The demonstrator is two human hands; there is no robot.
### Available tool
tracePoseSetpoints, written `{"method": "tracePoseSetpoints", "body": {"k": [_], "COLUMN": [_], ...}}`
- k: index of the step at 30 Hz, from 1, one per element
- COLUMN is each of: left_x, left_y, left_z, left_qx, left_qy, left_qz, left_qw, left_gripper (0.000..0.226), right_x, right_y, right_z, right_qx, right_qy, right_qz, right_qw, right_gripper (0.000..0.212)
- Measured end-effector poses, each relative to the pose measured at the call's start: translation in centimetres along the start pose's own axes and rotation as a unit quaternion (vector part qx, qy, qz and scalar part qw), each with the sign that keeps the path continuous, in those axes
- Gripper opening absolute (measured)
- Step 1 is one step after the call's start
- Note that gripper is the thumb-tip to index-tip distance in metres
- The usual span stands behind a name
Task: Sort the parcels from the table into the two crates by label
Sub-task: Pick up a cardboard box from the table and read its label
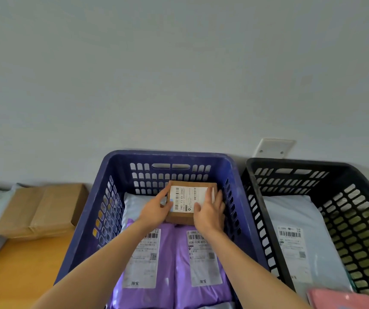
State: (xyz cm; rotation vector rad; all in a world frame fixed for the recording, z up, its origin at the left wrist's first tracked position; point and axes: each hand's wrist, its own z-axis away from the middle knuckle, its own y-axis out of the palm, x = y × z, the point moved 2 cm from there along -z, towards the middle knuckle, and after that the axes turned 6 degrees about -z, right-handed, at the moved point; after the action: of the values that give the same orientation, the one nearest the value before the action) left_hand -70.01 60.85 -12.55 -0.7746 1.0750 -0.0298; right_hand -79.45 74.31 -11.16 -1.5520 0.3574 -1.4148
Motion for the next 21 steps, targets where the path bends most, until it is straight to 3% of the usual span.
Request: {"method": "tracePoseSetpoints", "body": {"k": [8, 12, 21], "left_x": [0.8, 1.1, 0.6], "left_y": [0.6, 0.9, 0.8], "left_z": [-1.2, -1.5, -1.5], "left_qx": [0.019, 0.051, 0.072], "left_qy": [0.026, 0.041, 0.039], "left_qz": [-0.191, -0.277, -0.303], "left_qw": [0.981, 0.959, 0.949], "left_gripper": [0.054, 0.056, 0.057], "right_x": [-0.6, -0.8, -0.1], "right_y": [1.3, 1.9, 1.4], "right_z": [-1.1, -1.8, -2.1], "right_qx": [0.043, 0.075, 0.076], "right_qy": [-0.092, -0.087, -0.070], "right_qz": [0.130, 0.148, 0.129], "right_qw": [0.986, 0.982, 0.986], "right_gripper": [0.063, 0.061, 0.058]}}
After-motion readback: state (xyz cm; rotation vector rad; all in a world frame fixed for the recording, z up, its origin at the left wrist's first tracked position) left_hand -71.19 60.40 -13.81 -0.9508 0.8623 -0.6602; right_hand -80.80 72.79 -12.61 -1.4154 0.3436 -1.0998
